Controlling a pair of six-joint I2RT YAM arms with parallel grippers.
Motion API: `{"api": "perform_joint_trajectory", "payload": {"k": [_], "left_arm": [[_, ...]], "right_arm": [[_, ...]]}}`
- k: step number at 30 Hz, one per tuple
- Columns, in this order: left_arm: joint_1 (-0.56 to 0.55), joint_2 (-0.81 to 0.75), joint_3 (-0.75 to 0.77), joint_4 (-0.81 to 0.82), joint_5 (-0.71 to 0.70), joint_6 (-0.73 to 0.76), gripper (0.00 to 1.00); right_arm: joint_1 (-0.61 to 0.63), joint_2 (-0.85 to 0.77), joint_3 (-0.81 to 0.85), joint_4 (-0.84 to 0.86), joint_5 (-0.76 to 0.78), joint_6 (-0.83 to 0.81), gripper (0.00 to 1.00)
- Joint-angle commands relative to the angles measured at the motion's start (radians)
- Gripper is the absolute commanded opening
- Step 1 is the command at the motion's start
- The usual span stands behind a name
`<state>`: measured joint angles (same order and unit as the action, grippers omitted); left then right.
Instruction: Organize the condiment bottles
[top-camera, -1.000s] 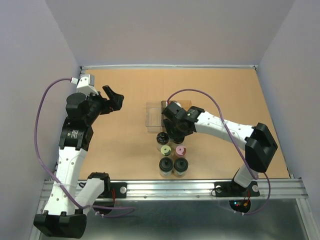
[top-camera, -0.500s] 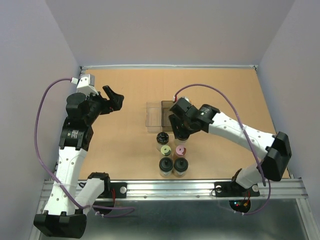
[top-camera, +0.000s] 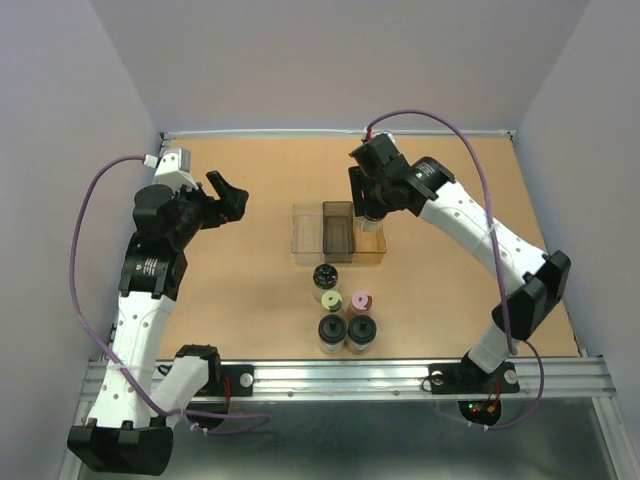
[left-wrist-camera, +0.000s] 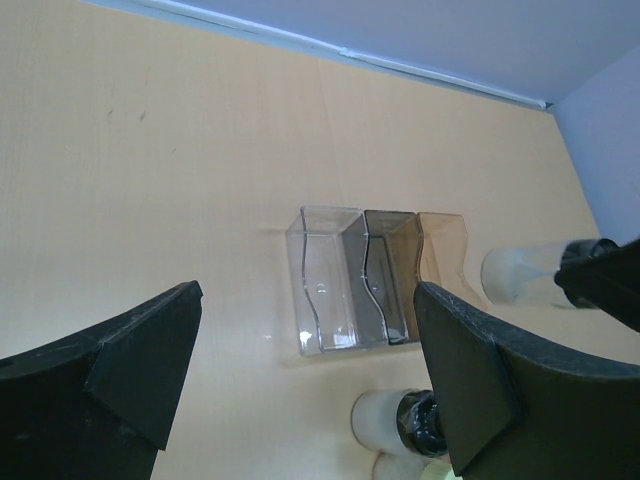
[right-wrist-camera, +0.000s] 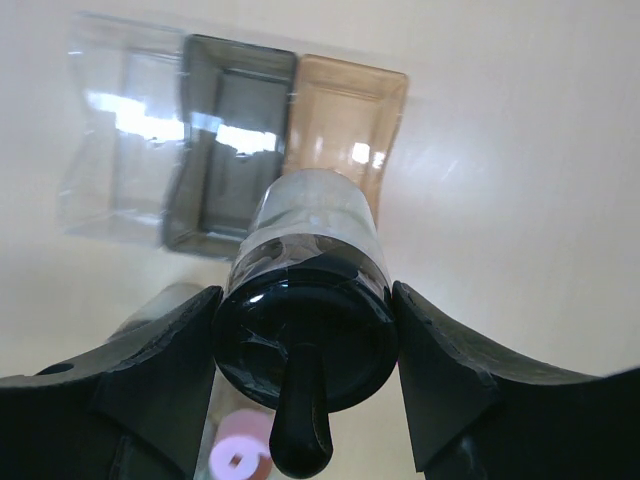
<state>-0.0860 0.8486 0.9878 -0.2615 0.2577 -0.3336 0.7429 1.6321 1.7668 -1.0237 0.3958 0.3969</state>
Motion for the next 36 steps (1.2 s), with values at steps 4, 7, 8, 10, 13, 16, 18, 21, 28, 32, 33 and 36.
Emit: {"api": "perform_joint_trajectory", "payload": {"k": [4,7,8,10,13,16,18,21,28,32,33,36], "left_arm": [[-0.004,-0.011,-0.001,0.025,0.008,0.027,0.99],[-0.006,-0.013,-0.003,0.021,0.005,0.028,0.99],[-0.004,-0.016,-0.005,0.021,0.002,0.031,0.99],[-0.004,-0.017,-0.006,0.018,0.0,0.031,0.99],[-0.006,-0.019,-0.011,0.019,-0.003,0.031,0.99],[-0.006,-0.025,-0.02,0.019,-0.003,0.03,0.99],[-0.006,-0.026,-0.028,0.019,-0.005,0.031,0.99],[-0.006,-0.026,-0.034,0.016,-0.006,0.03,0.99],[-0.004,-0.037,-0.035,0.001,-0.021,0.038,0.99],[-0.006,-0.042,-0.034,-0.008,-0.031,0.042,0.99],[-0.006,-0.043,-0.034,-0.007,-0.034,0.044,0.99],[-0.006,-0.04,-0.035,-0.008,-0.034,0.044,0.99]], "right_arm": [[-0.106,0.1,0.069,0.069,-0.037,-0.067,0.0],[-0.138,0.132,0.06,0.088,-0.096,-0.075,0.0],[-0.143,0.136,0.045,0.105,-0.112,-0.079,0.0],[-0.155,0.149,0.033,0.125,-0.152,-0.087,0.0],[-0.162,0.169,0.016,0.149,-0.179,-0.092,0.0],[-0.166,0.193,0.011,0.174,-0.189,-0.096,0.0],[-0.171,0.219,0.016,0.186,-0.192,-0.099,0.01],[-0.181,0.265,0.036,0.188,-0.186,-0.102,0.01],[-0.201,0.328,0.074,0.191,-0.175,-0.112,0.0],[-0.208,0.357,0.098,0.194,-0.19,-0.121,0.0],[-0.211,0.364,0.114,0.198,-0.189,-0.124,0.0],[-0.215,0.397,0.149,0.201,-0.178,-0.125,0.01]]}}
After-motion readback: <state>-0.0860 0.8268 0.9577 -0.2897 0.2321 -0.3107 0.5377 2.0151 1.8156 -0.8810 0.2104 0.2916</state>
